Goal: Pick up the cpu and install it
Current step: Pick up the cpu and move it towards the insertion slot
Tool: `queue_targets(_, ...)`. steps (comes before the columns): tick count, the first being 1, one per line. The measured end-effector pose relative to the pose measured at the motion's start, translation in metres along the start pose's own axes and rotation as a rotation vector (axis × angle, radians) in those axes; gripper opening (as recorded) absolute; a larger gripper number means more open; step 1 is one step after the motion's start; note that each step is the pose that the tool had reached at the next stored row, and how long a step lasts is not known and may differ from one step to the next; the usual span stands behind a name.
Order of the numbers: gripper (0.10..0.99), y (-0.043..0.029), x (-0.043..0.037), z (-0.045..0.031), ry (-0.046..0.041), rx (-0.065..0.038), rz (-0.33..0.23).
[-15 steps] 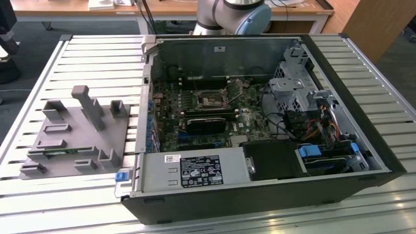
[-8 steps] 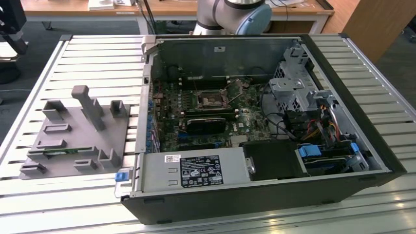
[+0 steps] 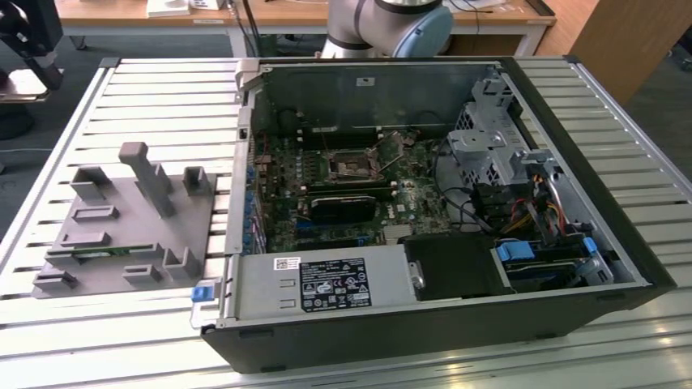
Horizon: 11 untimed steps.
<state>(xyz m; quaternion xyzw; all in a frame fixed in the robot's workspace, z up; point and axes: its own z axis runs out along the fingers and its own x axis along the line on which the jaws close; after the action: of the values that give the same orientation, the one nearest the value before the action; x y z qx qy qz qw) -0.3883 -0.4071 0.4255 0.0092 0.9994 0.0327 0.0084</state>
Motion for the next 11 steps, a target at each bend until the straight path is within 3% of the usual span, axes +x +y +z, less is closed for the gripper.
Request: queue_targets(11,0.533,0.0016,-0.0148,0.0003,0.0000,0.000,0.000)
